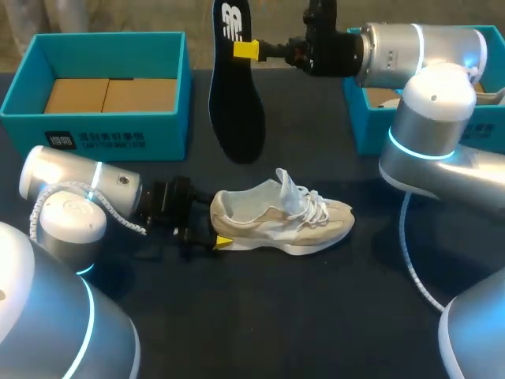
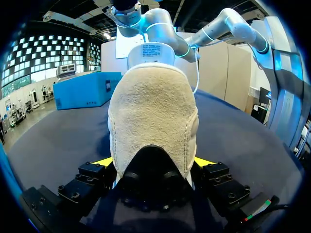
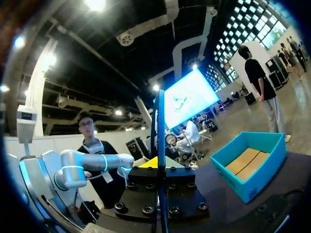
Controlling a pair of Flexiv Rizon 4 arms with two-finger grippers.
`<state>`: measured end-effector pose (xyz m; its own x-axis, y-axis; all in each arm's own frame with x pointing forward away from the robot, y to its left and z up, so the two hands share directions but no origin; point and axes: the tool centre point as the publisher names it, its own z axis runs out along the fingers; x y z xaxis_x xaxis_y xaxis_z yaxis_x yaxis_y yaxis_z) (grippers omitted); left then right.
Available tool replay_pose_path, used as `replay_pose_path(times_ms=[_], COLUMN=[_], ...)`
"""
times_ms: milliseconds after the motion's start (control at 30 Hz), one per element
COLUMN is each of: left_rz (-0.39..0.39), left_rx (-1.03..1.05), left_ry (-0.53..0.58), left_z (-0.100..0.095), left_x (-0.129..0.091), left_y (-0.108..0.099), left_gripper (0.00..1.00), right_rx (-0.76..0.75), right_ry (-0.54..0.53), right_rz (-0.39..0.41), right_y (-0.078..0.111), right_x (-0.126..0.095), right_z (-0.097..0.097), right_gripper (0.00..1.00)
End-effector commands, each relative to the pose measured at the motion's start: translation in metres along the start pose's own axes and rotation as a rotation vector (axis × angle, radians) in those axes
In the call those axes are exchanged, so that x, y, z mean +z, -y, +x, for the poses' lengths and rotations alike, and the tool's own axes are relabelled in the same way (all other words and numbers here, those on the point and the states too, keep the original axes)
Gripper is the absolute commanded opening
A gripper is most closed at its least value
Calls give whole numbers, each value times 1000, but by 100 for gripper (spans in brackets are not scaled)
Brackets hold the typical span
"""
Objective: Take the shoe out of the shoebox, open the shoe tongue, remove and reinsert the insole, then place the shoe into the shoebox
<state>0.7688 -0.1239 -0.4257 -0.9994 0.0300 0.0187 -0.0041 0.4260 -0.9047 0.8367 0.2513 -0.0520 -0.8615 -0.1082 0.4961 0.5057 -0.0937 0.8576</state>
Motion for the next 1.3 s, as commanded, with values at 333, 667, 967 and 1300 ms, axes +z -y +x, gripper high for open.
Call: replay_pose_path(times_ms=[333,667,967,1300], left_rz=[0,0,0,0], left_rx=[0,0,0,0], left_ry=[0,0,0,0], left_z=[0,0,0,0], left_x=[0,0,0,0], left_y=[-2,-2,-2,-2], left_gripper=[0,0,0,0], right_rx=[113,112,112,144], right_ry=[36,61,61,76], right_rz=[92,75,75,104], right_y=[-2,-6,-6,0], right_x=[-8,-8,-8,-12], right_z=[40,55,55,78], right_gripper=[0,0,0,0])
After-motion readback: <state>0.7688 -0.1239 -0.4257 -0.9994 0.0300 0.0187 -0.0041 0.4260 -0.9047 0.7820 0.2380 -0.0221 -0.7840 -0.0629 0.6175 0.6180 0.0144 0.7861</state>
